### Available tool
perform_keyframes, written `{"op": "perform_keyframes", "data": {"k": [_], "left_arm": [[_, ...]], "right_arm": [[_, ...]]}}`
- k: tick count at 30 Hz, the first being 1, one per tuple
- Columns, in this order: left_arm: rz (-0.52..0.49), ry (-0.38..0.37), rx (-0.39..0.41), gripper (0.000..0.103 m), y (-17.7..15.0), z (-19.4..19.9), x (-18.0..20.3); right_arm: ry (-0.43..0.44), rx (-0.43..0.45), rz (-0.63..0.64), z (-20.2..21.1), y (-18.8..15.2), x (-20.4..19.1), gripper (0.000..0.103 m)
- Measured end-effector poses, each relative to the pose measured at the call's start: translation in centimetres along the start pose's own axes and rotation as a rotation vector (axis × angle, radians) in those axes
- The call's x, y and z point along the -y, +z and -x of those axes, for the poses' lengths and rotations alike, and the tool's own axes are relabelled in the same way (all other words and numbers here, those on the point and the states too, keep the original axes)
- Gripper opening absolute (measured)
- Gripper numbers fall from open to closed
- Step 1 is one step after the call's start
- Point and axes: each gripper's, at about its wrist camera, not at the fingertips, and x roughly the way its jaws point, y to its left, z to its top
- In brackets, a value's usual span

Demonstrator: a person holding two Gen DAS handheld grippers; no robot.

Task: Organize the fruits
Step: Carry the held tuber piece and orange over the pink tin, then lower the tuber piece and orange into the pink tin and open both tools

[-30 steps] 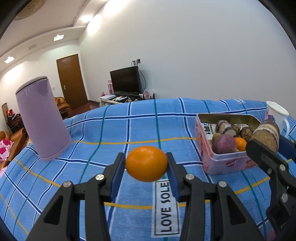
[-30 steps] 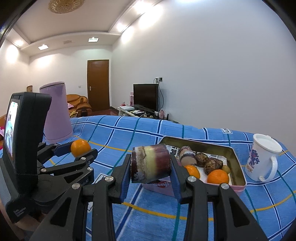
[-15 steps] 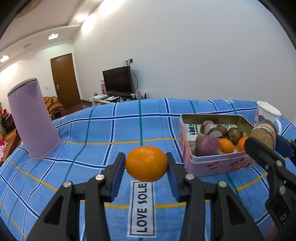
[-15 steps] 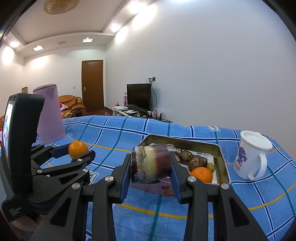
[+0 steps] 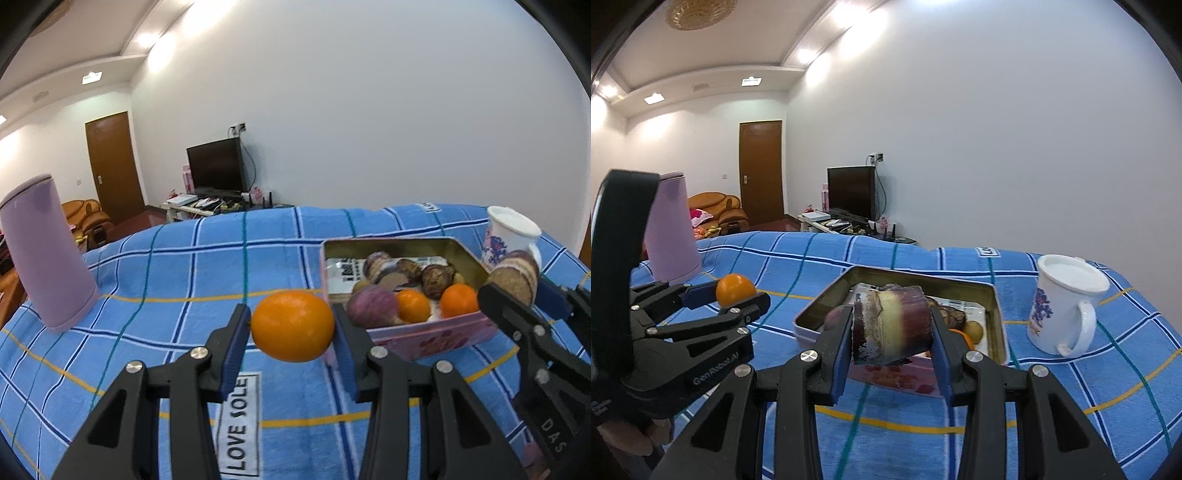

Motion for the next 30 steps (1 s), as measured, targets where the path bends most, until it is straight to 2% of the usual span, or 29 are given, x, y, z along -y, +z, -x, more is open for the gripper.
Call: {"op": "perform_keyframes", "data": {"k": [14,19,30], "left_arm": [[-0.018,-0.076,0.002,0.046,1.4,-0.5,2.8],[-0.01,-0.092,0.008,0.046,2.7,-1.1,3.0],[0.019,-0.114,-0.005,0.046,5.4,-4.2,4.9]], "right_arm": [[-0.054,-0.023,-0.069,0.4,-0.1,3.5,0.041],[-0.07,-0.059,-0.113,0.0,0.1,5.0,0.04],[-0.086,-0.134,-0.12,-3.4,2.8,6.7,0.041]]}}
